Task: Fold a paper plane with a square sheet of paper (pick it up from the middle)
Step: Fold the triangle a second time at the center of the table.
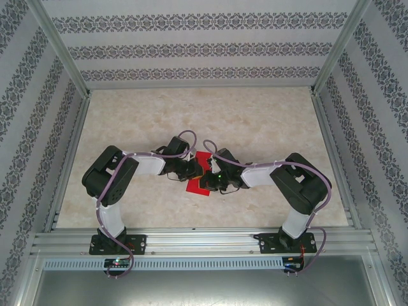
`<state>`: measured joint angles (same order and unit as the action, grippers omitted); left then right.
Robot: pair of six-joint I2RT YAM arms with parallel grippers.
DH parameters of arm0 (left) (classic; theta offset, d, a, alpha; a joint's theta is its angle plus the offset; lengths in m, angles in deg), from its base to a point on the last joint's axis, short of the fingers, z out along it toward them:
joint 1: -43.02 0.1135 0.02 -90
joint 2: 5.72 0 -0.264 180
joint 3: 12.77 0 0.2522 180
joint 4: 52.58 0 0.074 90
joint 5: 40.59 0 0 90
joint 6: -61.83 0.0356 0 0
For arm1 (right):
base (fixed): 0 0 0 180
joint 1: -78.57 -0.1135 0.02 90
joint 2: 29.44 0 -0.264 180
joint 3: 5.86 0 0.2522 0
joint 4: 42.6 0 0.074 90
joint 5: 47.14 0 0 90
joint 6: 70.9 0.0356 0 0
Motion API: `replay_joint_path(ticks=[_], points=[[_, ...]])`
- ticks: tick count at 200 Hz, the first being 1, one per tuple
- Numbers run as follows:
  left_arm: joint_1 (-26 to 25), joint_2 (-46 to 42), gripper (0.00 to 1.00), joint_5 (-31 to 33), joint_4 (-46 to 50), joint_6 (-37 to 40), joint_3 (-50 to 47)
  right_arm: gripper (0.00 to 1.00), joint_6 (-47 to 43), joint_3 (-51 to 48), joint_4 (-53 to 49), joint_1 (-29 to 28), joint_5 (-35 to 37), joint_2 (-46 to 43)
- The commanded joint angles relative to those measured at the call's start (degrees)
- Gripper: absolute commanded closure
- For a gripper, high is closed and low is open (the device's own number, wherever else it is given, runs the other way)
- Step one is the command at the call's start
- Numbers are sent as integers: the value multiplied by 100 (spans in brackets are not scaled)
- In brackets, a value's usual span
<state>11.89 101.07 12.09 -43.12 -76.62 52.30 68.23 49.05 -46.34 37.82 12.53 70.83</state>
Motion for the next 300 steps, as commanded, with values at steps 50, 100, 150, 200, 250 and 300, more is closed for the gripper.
replay_joint_path(ticks=[50,100,150,200,250,300], points=[[-51,291,98,549,192,20,-150,93,-188,139,-901,-80,140,-391],[-52,228,99,602,214,33,-201,92,-211,350,-923,-66,65,-594],[-46,176,99,623,175,-5,-277,93,-123,341,-1144,-82,529,-797],[-51,167,99,608,161,-14,-273,93,-76,512,-1001,-148,470,-366],[-42,193,99,609,193,-9,-260,93,-21,207,-771,-127,510,173],[-42,179,99,649,405,72,-140,92,46,-12,-568,-129,323,171]])
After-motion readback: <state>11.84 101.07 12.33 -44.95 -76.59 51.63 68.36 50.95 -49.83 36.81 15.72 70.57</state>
